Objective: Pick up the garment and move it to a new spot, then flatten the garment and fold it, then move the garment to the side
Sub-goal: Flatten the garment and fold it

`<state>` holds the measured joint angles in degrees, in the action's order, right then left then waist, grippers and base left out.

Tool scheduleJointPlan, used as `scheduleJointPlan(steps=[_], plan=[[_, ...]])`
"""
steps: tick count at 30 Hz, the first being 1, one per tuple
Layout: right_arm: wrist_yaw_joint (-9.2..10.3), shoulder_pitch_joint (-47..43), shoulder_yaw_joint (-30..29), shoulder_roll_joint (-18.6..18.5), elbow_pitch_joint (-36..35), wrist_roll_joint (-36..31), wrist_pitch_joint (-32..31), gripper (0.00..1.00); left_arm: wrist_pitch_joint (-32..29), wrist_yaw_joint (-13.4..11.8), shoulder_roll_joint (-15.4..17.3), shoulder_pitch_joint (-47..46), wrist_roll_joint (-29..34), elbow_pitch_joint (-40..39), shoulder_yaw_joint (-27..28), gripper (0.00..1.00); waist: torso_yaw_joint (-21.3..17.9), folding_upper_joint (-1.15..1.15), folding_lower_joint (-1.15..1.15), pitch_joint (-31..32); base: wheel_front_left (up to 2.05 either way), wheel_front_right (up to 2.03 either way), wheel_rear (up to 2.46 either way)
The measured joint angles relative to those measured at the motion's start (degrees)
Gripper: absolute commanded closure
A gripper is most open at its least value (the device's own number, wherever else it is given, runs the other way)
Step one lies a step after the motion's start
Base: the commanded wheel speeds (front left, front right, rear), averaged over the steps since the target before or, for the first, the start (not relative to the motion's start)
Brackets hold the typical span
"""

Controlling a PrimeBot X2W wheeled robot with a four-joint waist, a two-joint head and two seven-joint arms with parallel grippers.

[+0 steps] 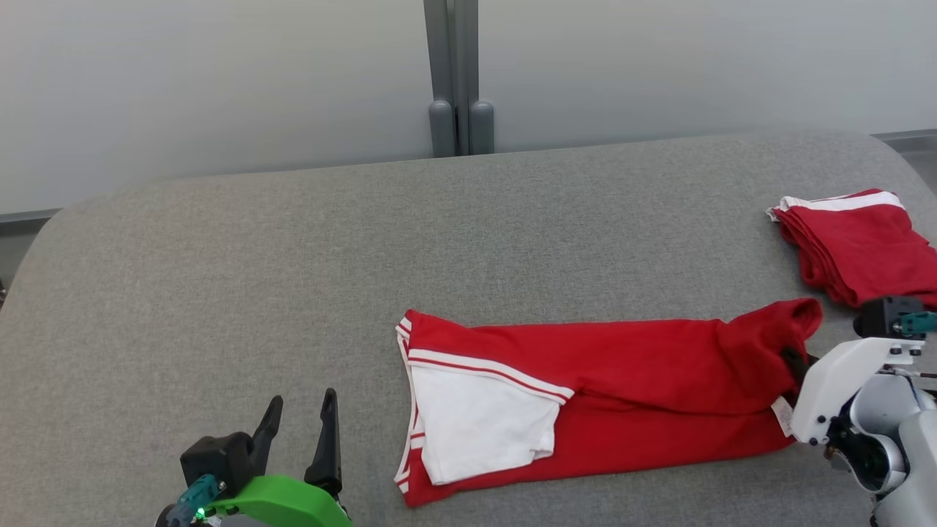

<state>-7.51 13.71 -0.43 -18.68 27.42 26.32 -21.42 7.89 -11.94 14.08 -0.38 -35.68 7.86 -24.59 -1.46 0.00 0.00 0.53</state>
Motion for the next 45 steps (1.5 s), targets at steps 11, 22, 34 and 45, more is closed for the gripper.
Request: scheduleJointPlan(steps=[11,22,34,45], plan=[[0.02,-2.9,8.6,8.2,-17.6,10.1,-7.2,1.0,-0.2,0.4,0.0,-0.3,0.0,0.3,-0.7,0.0,3.4,0.0,0.0,0.0,0.0,0.0,0.0],[0.03,0.3,14.1,15.6,-12.2,14.0,-2.7,1.0,-0.6,0.6,0.1,-1.5,0.2,0.5,-1.6,0.0,9.2,0.0,0.0,-1.0,0.0,0.0,0.0],[0.03,7.1,23.1,15.8,2.3,23.0,7.3,1.0,-0.3,1.1,-0.5,-2.1,0.2,1.7,-2.8,0.0,15.6,0.0,0.0,-1.5,0.0,0.0,0.0],[0.03,12.2,30.6,15.9,10.1,30.0,15.3,0.0,-0.2,1.1,-0.6,-2.2,0.0,2.5,-3.3,0.0,16.3,0.0,0.0,-0.9,0.0,0.0,0.0]])
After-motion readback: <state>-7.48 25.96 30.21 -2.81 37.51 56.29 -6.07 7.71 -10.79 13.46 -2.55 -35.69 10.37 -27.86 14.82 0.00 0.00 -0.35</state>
